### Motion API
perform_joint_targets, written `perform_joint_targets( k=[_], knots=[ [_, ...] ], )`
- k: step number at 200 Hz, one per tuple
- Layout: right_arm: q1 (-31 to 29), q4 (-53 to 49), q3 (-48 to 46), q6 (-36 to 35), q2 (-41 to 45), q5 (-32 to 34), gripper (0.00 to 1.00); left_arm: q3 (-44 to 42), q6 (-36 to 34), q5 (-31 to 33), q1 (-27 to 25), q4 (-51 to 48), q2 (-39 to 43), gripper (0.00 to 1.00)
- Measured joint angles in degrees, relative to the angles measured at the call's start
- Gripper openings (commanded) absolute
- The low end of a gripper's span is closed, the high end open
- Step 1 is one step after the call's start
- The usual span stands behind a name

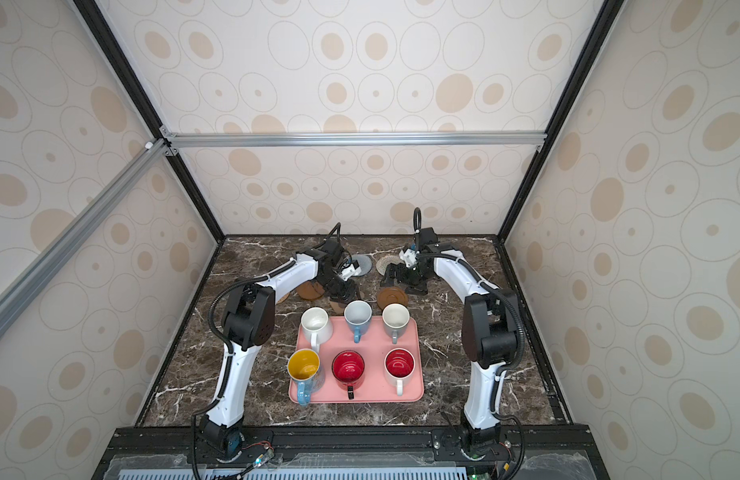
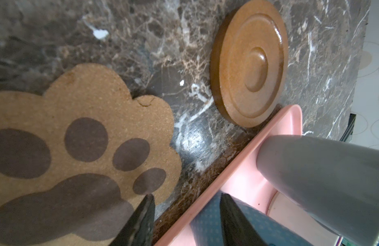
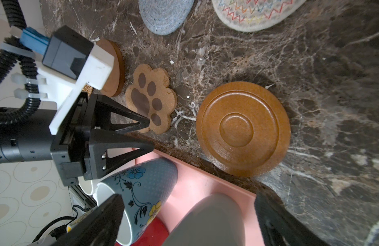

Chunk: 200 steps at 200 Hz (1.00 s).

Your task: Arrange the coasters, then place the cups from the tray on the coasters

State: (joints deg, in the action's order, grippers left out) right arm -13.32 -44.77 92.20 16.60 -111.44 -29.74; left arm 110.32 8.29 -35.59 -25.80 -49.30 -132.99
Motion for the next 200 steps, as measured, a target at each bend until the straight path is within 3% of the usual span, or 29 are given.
perform_joint_targets(
  k=[109, 200],
  knots=[
    [0.0, 0.1, -0.2, 0.0, 0.0, 0.0, 1.00, -1.0, 0.2, 2.3, 0.7, -1.0, 0.0, 0.27],
    [0.0, 0.1, -0.2, 0.0, 0.0, 0.0, 1.00, -1.5, -1.0, 5.8, 0.7, -1.4, -0.4, 0.23]
  ],
)
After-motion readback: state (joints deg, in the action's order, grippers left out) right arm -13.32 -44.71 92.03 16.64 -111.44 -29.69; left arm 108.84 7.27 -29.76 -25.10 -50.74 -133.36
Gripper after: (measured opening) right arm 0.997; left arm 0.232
